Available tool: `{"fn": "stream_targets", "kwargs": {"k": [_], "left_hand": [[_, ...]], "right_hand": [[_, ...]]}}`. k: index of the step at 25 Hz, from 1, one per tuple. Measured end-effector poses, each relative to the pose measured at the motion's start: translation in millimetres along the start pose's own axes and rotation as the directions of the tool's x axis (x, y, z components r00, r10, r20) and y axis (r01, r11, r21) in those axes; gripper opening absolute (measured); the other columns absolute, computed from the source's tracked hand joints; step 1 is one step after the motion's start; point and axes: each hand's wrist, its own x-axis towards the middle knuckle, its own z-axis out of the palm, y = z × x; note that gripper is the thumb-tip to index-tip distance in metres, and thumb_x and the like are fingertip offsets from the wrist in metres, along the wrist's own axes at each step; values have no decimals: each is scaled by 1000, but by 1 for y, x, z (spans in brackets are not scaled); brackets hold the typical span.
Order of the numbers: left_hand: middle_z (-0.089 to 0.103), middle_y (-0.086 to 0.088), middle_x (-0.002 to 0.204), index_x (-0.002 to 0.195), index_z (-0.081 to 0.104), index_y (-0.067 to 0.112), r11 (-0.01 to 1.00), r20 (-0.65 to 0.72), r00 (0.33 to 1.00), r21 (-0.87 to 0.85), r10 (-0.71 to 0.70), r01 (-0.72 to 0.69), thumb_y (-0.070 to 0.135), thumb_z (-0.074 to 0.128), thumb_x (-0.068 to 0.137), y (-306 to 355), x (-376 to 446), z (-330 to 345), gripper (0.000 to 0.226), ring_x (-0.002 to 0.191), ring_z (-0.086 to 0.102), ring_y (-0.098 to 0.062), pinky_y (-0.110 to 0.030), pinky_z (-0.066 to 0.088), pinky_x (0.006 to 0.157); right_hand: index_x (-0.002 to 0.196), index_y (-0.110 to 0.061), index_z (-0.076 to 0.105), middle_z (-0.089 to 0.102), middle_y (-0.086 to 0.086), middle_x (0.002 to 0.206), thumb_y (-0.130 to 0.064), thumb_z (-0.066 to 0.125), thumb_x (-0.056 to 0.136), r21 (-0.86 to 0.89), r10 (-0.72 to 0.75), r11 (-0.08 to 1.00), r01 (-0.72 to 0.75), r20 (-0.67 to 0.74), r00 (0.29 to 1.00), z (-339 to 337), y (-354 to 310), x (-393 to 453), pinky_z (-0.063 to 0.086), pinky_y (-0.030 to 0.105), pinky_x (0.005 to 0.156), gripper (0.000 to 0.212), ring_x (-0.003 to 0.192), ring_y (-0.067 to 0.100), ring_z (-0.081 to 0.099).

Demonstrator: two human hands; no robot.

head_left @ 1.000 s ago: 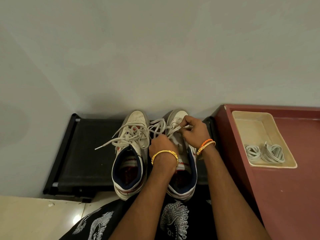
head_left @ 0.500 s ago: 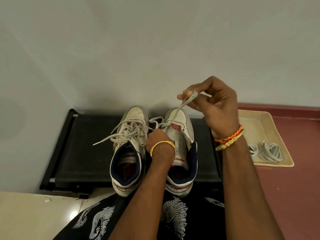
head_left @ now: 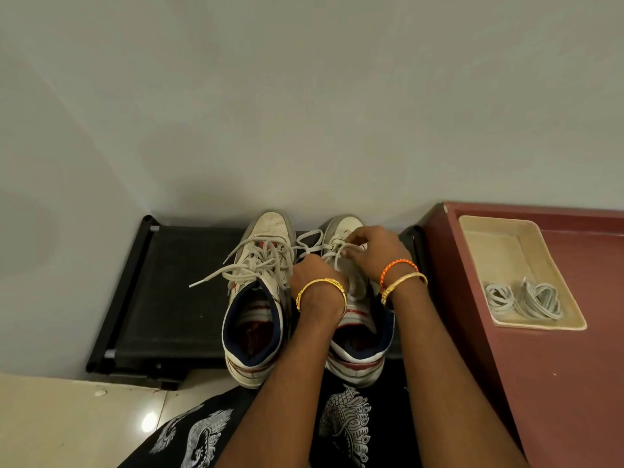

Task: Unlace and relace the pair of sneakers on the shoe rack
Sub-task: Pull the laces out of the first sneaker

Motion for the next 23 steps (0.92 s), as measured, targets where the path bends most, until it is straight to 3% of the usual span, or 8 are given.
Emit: {"fn": "stream_targets", "kwargs": {"k": [2, 7, 11, 13, 17, 19, 21, 23], "left_hand": [[66, -15, 108, 106, 64, 2, 1000, -11, 1000, 4, -3, 3, 20, 62, 86, 0, 1, 1, 26, 101, 63, -31, -34, 51, 79], [64, -16, 114, 112, 62, 2, 1000, -38, 999, 19, -15, 16, 19, 53, 92, -1, 3, 1, 27, 105, 62, -31, -35, 50, 80], [64, -17, 116, 113, 62, 2, 999, -38, 999, 36, -12, 13, 14, 50, 94, 0, 4, 1, 26, 107, 61, -32, -37, 50, 82], [63, -16, 116, 114, 62, 2, 999, -42, 999, 35, -22, 23, 14, 52, 93, 1, 4, 0, 26, 108, 61, -32, -36, 50, 83], [65, -16, 114, 112, 62, 2, 999, -37, 999, 36, -32, 33, 12, 56, 90, -1, 3, -2, 25, 104, 63, -31, -36, 51, 81], [64, -16, 115, 113, 62, 2, 999, -29, 999, 35, -30, 31, 13, 57, 90, 0, 1, -2, 26, 105, 62, -31, -35, 51, 82], [64, -16, 116, 113, 62, 2, 999, -32, 999, 33, -22, 23, 15, 58, 90, 2, -1, -2, 27, 106, 62, -30, -35, 51, 82], [63, -16, 116, 111, 63, 2, 1000, -37, 999, 18, -17, 18, 15, 59, 88, 2, -2, -3, 26, 106, 61, -31, -35, 50, 83]], "right_hand": [[108, -17, 67, 66, 11, 111, -23, 61, 88, -158, 58, 986, -47, 64, 996, 7, -8, 3, 51, 38, 90, 22, 103, 30, 61], [116, -12, 64, 65, 15, 115, -23, 54, 92, -109, 55, 993, -51, 33, 998, 17, -14, 4, 49, 38, 91, 29, 103, 32, 60], [93, -9, 71, 69, 14, 95, -15, 55, 85, -4, -71, 997, 71, -97, 993, 8, -8, -4, 50, 32, 77, 19, 88, 31, 61], [79, -6, 68, 67, 14, 84, -7, 55, 82, 103, -176, 974, 203, -228, 958, 3, -5, -11, 51, 37, 73, 14, 81, 31, 60], [72, -21, 59, 59, 4, 77, -2, 52, 81, 459, -227, 753, 472, -492, 841, -37, -22, -34, 46, 35, 74, 22, 80, 24, 57], [75, -20, 55, 53, 3, 79, -5, 53, 83, 560, -308, 584, 588, -517, 799, -58, -33, -46, 46, 37, 75, 16, 82, 22, 57], [74, -10, 51, 51, -1, 78, -3, 49, 88, 757, -293, 420, 500, -408, 865, -62, -42, -54, 49, 32, 68, 15, 78, 15, 63], [68, -3, 47, 49, 4, 65, -1, 46, 91, 819, -156, 441, 366, -332, 930, -52, -42, -52, 45, 23, 50, 23, 52, 14, 56]]}}
